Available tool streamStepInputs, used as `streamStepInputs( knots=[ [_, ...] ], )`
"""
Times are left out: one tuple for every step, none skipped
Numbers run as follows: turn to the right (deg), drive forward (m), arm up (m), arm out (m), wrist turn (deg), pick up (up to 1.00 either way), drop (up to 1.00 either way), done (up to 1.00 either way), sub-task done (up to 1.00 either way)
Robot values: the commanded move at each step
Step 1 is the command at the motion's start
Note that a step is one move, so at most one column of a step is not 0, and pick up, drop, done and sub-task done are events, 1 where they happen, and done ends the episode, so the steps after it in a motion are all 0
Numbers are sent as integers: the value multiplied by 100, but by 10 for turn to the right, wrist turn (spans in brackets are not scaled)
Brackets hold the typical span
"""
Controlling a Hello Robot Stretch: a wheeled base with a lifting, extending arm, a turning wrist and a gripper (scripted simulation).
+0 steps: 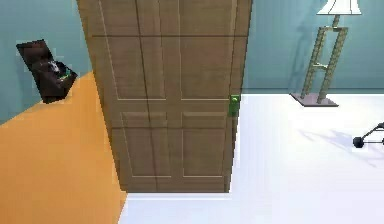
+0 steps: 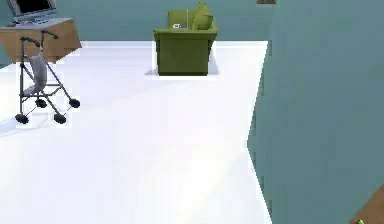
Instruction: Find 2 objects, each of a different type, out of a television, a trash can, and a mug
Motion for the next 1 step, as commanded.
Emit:
streamStepInputs(
  knots=[
    [-30, 0, 0, 0, 0, 0, 0, 0, 0]
  ],
)
